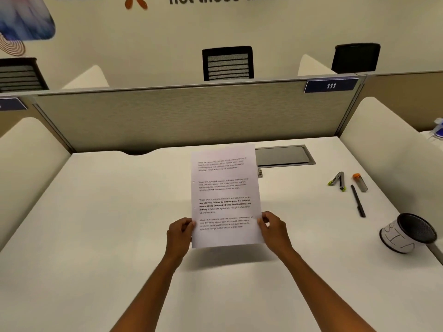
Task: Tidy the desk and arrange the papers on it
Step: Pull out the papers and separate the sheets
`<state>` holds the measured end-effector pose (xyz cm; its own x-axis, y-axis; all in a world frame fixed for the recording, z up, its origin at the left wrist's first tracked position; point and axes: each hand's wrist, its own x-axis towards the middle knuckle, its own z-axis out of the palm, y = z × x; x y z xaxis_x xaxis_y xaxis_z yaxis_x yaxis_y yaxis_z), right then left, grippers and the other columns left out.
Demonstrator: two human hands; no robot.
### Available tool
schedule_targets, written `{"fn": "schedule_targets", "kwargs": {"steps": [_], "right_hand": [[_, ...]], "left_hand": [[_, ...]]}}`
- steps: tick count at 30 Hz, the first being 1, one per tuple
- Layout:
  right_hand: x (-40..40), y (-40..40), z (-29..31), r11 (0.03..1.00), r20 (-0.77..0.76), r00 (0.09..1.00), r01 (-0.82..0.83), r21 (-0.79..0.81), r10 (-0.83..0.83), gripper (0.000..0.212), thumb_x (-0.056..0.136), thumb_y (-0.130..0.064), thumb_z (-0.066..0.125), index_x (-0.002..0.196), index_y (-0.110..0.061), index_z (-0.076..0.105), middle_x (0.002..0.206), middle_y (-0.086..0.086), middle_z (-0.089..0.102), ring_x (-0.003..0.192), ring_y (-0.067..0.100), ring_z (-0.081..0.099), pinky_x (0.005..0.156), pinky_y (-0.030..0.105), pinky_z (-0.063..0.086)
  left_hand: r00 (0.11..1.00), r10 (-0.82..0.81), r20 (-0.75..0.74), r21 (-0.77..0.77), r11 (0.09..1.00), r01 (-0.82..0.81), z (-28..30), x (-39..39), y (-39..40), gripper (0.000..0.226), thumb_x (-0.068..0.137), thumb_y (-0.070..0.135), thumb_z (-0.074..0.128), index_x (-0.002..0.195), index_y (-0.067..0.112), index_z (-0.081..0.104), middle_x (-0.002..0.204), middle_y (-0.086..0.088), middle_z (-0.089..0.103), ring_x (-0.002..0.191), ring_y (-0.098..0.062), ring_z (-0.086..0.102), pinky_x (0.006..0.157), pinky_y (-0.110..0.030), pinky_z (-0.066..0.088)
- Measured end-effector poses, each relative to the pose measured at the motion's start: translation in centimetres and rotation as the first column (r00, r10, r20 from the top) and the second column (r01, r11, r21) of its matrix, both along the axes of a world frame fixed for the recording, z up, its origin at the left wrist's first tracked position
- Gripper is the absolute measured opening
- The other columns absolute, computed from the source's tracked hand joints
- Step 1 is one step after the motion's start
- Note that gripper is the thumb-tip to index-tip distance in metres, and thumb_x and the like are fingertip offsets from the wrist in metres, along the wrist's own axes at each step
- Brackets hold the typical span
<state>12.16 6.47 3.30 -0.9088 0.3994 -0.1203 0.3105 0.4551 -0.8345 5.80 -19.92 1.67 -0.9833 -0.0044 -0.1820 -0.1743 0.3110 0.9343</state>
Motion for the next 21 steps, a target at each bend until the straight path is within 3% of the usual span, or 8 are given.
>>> {"fn": "schedule_targets", "kwargs": {"steps": [4, 8, 11, 14, 18, 21], "right_hand": [[0.6, 0.3, -0.4, 0.981, 0.134, 0.991, 0.008, -0.192, 0.018, 0.008, 0.098, -0.018, 0.047, 0.103, -0.016, 0.053, 0.096, 0.002, 0.059, 0.086, 0.024, 0.060, 0.051, 0.034, 0.057], [1.4, 0.5, -1.8, 0.950, 0.262, 0.964, 0.044, -0.308, 0.040, 0.021, 0.098, -0.021, 0.046, 0.117, -0.014, 0.052, 0.110, 0.009, 0.060, 0.090, 0.024, 0.061, 0.051, 0.038, 0.059], [1.8, 0.7, -2.6, 0.924, 0.304, 0.952, 0.104, -0.367, 0.014, 0.021, 0.097, -0.021, 0.048, 0.117, -0.014, 0.054, 0.112, 0.009, 0.060, 0.092, 0.026, 0.061, 0.052, 0.039, 0.059], [2.1, 1.3, -3.1, 0.885, 0.319, 0.948, 0.146, -0.443, 0.004, 0.022, 0.096, -0.019, 0.052, 0.117, -0.013, 0.057, 0.113, 0.009, 0.061, 0.093, 0.026, 0.062, 0.050, 0.035, 0.057], [2.4, 2.4, -4.2, 0.826, 0.322, 0.947, 0.170, -0.537, 0.014, 0.024, 0.092, -0.012, 0.058, 0.116, -0.009, 0.061, 0.113, 0.010, 0.065, 0.094, 0.028, 0.067, 0.059, 0.037, 0.060], [2.6, 3.3, -4.9, 0.813, 0.333, 0.943, 0.180, -0.553, 0.018, 0.025, 0.087, -0.002, 0.060, 0.112, -0.003, 0.064, 0.107, 0.013, 0.069, 0.089, 0.028, 0.070, 0.067, 0.038, 0.061]], "left_hand": [[0.988, 0.035, 0.152, 0.079, 0.996, -0.047, -0.8, 1.0, 0.4, 0.018, 0.095, 0.018, 0.058, 0.085, 0.013, 0.072, 0.090, -0.006, 0.074, 0.085, -0.029, 0.069, 0.065, -0.037, 0.056], [0.967, 0.089, 0.237, 0.056, 0.993, -0.105, -2.6, 2.0, 0.3, 0.022, 0.092, 0.019, 0.062, 0.073, 0.014, 0.072, 0.084, -0.006, 0.074, 0.075, -0.024, 0.063, 0.064, -0.039, 0.050], [0.957, 0.100, 0.271, 0.043, 0.992, -0.116, -3.7, 2.6, 0.4, 0.021, 0.091, 0.018, 0.063, 0.073, 0.013, 0.073, 0.086, -0.008, 0.074, 0.077, -0.024, 0.064, 0.071, -0.043, 0.053], [0.954, 0.108, 0.278, 0.022, 0.993, -0.119, -4.2, 3.1, 0.8, 0.021, 0.090, 0.018, 0.063, 0.072, 0.013, 0.072, 0.084, -0.009, 0.074, 0.074, -0.023, 0.062, 0.068, -0.039, 0.049], [0.947, 0.143, 0.287, 0.038, 0.986, -0.160, -4.3, 3.8, 1.4, 0.023, 0.092, 0.015, 0.061, 0.071, 0.009, 0.070, 0.081, -0.006, 0.072, 0.072, -0.022, 0.060, 0.063, -0.033, 0.047], [0.941, 0.151, 0.304, 0.084, 0.979, -0.184, -4.4, 4.1, 1.6, 0.021, 0.093, 0.014, 0.060, 0.076, 0.006, 0.070, 0.087, -0.010, 0.074, 0.076, -0.025, 0.063, 0.068, -0.038, 0.051]]}}
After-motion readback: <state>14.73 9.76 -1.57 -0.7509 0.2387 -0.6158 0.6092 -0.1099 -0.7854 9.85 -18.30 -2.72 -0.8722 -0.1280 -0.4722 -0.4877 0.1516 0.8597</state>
